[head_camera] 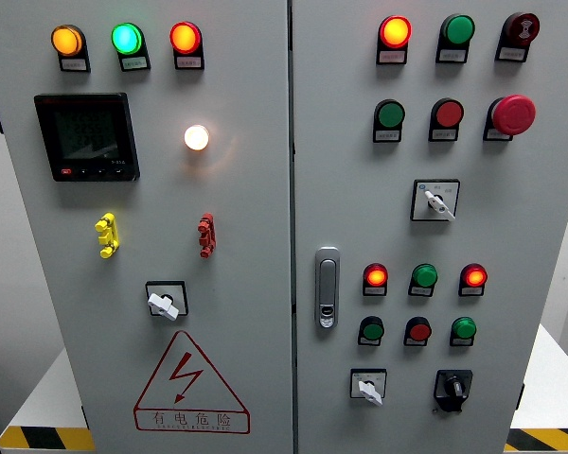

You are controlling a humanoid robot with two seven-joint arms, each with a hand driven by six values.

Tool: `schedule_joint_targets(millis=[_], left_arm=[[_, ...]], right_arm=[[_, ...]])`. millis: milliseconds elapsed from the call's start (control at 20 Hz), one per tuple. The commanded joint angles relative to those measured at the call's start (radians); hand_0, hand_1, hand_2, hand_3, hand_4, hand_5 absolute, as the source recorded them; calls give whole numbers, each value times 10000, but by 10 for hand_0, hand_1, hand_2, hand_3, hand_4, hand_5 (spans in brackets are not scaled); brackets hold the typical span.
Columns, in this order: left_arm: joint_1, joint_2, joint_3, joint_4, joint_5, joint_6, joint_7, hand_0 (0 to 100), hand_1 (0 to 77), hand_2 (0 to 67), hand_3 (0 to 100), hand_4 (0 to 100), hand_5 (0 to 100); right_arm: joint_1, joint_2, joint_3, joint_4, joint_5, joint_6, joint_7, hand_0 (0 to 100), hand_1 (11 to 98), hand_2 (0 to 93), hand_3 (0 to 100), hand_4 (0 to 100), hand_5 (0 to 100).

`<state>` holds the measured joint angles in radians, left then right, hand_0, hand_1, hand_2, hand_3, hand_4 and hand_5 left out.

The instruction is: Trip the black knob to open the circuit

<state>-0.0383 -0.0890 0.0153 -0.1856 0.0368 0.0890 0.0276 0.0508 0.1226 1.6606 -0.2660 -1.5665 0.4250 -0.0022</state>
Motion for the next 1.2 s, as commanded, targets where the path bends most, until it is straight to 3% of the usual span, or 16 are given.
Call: schedule_joint_targets(millis=[0,150,250,450,600,700,850,1050,1150], left_arm=[[0,0,0,0,0,0,0,0,0,194,263,97,86],[0,0,0,0,0,0,0,0,0,194,263,97,86],[0,0,0,0,0,0,0,0,0,194,263,97,86],[0,0,0,0,0,0,0,0,0,194,263,97,86],[0,0,0,0,0,0,0,0,0,194,263,97,86],[0,0,0,0,0,0,0,0,0,194,263,97,86],[0,0,0,0,0,0,0,0,0,194,263,97,86],[0,0,0,0,0,0,0,0,0,194,263,97,86],[0,0,0,0,0,0,0,0,0,194,263,97,86]], right_arm=[[151,1,1336,113,-1204,167,38,391,430,0,120,10,105],[136,16,1755,1413,-1868,719,129,393,430,0,120,9,107],[14,32,1755,2761,-1884,720,313,393,430,0,120,9,112],[-676,32,1496,6074,-1532,705,1202,393,434,0,165,56,178],[-1198,16,1082,8376,-568,659,1342,382,448,0,267,184,301],[-1550,-14,744,9954,-121,461,1342,375,461,0,360,339,385],[-2041,-30,178,12133,64,-61,1342,373,487,0,442,461,481],[-2731,-60,-436,14634,447,-506,1372,383,521,0,529,553,580],[-2809,-45,-789,15541,479,-1193,1372,404,545,0,612,631,649]])
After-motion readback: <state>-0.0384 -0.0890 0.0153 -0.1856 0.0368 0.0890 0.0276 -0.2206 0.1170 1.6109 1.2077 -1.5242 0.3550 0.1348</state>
